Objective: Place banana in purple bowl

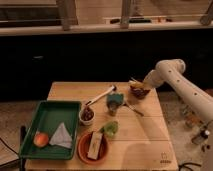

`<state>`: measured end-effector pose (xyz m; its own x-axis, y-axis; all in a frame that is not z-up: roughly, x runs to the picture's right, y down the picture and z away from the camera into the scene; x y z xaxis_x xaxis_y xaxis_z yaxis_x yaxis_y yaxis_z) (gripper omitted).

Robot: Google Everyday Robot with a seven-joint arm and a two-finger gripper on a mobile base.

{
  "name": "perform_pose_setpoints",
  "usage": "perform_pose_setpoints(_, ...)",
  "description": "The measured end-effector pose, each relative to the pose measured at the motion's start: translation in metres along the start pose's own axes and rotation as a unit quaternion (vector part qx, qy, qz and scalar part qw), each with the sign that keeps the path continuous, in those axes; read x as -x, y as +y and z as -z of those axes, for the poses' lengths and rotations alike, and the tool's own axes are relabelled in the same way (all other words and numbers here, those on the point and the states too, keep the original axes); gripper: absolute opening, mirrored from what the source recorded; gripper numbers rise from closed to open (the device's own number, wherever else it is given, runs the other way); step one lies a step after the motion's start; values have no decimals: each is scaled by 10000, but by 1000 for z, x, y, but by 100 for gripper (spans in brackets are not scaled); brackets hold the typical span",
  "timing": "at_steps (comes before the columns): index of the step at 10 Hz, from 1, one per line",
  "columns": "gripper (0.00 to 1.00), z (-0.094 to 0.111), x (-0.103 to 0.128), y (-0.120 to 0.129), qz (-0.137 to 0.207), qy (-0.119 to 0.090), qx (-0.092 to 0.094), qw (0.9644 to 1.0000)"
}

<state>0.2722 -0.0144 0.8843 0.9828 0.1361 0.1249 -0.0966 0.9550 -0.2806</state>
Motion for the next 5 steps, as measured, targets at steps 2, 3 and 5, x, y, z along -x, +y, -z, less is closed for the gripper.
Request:
perform_pose_setpoints(2, 47, -8, -4, 1, -98, 126, 44, 9999)
perform_pose_setpoints(3, 56, -10, -6, 1, -133, 156, 52, 9998)
perform_pose_setpoints(5, 75, -12, -8, 1, -197, 189, 52, 9996)
